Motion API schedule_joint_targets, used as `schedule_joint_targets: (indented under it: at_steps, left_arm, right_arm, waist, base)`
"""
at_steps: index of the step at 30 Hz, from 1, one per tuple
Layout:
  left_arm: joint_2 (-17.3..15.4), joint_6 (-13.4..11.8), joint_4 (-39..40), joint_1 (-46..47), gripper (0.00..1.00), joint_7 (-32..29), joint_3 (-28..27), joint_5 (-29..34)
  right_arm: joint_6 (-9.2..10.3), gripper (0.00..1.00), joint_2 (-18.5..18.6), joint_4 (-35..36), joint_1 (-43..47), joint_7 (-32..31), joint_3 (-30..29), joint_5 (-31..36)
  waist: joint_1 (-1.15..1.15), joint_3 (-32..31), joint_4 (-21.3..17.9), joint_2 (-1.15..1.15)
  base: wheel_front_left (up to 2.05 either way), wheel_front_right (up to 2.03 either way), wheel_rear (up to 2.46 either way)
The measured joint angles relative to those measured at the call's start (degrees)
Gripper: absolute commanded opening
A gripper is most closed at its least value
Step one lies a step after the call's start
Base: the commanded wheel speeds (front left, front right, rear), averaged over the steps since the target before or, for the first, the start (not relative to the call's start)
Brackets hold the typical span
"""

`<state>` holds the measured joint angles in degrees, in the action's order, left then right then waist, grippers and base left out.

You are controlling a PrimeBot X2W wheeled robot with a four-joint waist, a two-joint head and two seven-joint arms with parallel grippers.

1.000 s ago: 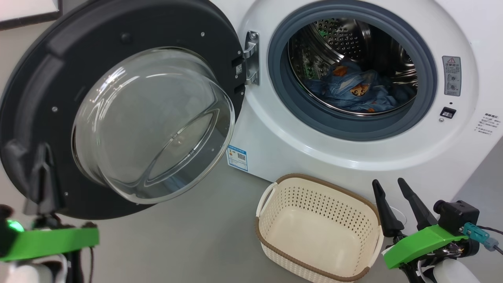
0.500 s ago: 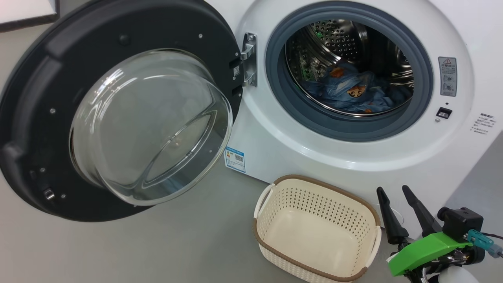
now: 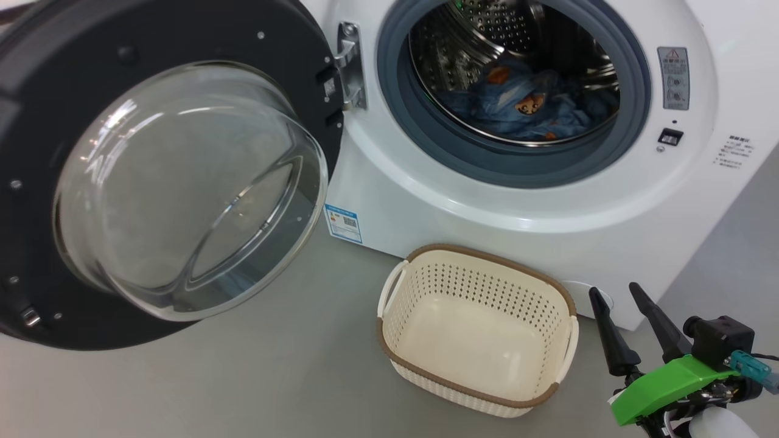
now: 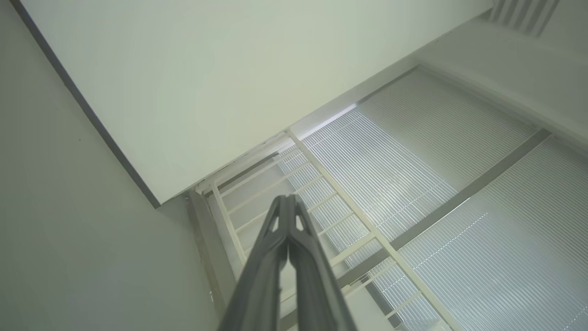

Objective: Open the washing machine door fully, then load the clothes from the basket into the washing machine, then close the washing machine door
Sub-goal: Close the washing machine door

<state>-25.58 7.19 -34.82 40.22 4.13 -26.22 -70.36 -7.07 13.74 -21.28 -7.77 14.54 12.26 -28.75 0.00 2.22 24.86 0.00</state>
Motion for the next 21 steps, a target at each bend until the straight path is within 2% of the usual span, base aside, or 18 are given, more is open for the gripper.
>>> schedule_joint_targets:
  at_steps: [1,4,8,12,21]
  left_arm:
    - [0.00,0.00,0.00,0.00,0.00,0.00,0.00,0.00]
    - [-1.05,-0.01,-7.77,0.70,0.00,-1.12,-4.20,-6.81]
    - [-1.77,-0.01,-12.10,0.69,0.00,-2.33,-6.09,-9.82]
    - [-2.30,-0.01,-16.86,0.69,0.00,-4.14,-6.35,-10.63]
    - [-3.89,-0.01,-27.06,0.96,0.00,-14.28,-4.35,-12.23]
  right_arm:
    - [0.00,1.00,0.00,0.00,0.00,0.00,0.00,0.00]
    - [0.00,1.00,1.11,-0.04,-0.44,0.00,0.18,0.00]
    - [0.00,1.00,1.64,0.02,-1.49,0.00,0.20,0.00]
    - [0.00,1.00,2.68,0.10,-1.60,0.00,0.34,0.00]
    - [0.00,1.00,2.86,0.07,-2.29,0.00,0.54,0.00]
  waist:
    - [0.00,0.00,0.00,0.00]
    - [0.00,1.95,-1.62,0.00]
    - [0.00,2.94,-2.59,0.00]
    - [0.00,3.94,-3.61,0.00]
    - [0.00,4.75,-4.77,0.00]
  base:
    - [0.00,0.00,0.00]
    - [0.00,0.00,0.00]
    - [0.00,0.00,0.00]
    - [0.00,0.00,0.00]
    - [0.00,0.00,0.00]
